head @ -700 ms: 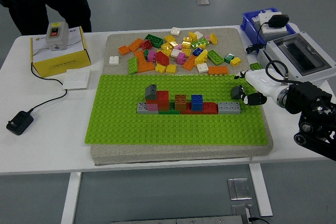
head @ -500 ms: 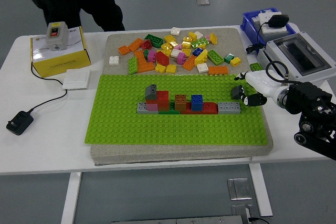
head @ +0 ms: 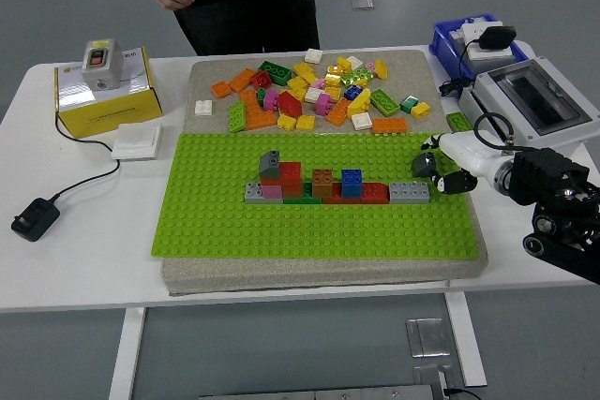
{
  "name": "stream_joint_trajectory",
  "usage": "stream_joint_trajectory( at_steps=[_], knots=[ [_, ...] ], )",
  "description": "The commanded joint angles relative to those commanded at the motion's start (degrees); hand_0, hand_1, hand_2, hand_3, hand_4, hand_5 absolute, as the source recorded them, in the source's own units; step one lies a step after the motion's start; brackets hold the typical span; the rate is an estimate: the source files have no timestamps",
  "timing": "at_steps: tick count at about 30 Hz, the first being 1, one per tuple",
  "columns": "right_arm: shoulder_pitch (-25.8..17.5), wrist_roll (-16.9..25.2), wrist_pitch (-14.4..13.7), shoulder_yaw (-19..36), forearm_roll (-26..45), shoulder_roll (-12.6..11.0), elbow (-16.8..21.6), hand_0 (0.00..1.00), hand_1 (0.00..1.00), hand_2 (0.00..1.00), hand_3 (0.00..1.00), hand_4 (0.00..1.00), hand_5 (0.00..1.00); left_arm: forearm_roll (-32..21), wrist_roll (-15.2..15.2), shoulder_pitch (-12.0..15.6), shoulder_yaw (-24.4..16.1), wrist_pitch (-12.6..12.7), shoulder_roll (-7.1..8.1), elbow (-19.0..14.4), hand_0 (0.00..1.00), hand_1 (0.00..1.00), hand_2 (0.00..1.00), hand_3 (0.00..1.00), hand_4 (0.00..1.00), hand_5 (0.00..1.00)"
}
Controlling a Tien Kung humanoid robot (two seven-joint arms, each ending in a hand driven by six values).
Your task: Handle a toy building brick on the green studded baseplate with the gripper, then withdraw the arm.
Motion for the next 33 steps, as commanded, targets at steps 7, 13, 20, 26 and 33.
stream_joint_trajectory(
  at_steps=[7,13,20,26,33],
  knots=[
    [0.5,0.1,0.0,-1.0,0.4,0.3,-0.8,0.118,0.232,0.842,0.854,0.517,0.31,0.3,0.0,0.0,0.0,0.0,0.15,0.0,0.719,0.686,0.639,0.671,0.386,0.576],
    [0.9,-0.5,-0.4,-1.7,-0.1,0.6,-1.6,0.117,0.231,0.841,0.854,0.521,0.312,0.4,0.0,-0.1,0.0,0.0,0.2,0.0,0.719,0.686,0.638,0.67,0.385,0.576],
    [1.2,-0.3,-0.5,-2.3,0.4,1.2,-2.8,0.118,0.229,0.835,0.856,0.528,0.316,0.6,-0.1,-0.2,0.2,0.0,0.22,0.0,0.719,0.686,0.636,0.667,0.374,0.577],
    [1.7,0.0,-0.7,-3.1,1.2,1.8,-3.7,0.118,0.23,0.83,0.857,0.529,0.318,0.6,-0.3,-0.3,0.3,0.0,0.2,0.0,0.718,0.686,0.635,0.664,0.358,0.587],
    [2.3,0.2,-1.0,-3.5,1.5,2.5,-4.5,0.112,0.225,0.828,0.857,0.53,0.321,0.6,-0.4,-0.4,0.3,0.0,0.14,0.0,0.718,0.686,0.633,0.663,0.353,0.589]
  ],
)
